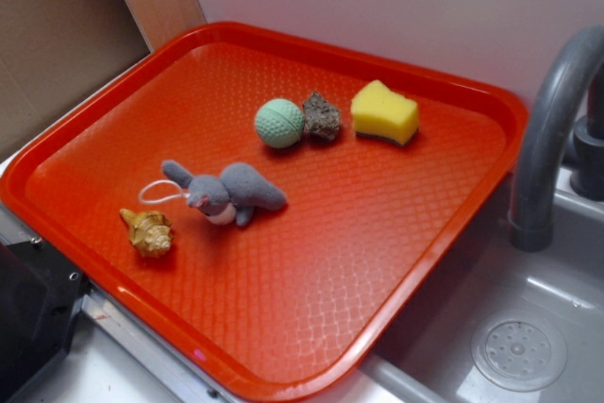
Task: Grab the green ball.
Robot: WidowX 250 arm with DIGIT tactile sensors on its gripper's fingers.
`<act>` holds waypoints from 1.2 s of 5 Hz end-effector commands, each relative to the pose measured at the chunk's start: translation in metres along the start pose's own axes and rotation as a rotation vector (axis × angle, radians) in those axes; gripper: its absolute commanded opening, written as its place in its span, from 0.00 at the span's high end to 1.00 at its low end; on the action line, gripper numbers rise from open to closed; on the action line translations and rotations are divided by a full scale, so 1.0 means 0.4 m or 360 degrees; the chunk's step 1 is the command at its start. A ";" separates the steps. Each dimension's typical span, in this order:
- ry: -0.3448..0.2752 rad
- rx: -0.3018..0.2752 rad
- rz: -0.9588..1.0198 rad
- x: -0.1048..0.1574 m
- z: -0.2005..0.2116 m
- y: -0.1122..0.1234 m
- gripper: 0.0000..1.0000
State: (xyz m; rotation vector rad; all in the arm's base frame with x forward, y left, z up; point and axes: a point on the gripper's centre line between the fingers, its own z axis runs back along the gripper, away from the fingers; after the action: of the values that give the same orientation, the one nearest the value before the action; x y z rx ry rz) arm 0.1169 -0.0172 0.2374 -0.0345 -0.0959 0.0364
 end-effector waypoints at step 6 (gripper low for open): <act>-0.0246 0.0157 -0.0525 0.315 -0.497 -0.081 0.00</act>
State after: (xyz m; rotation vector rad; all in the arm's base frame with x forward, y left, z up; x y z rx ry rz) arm 0.2566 -0.0499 0.0426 0.0703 -0.2148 -0.2905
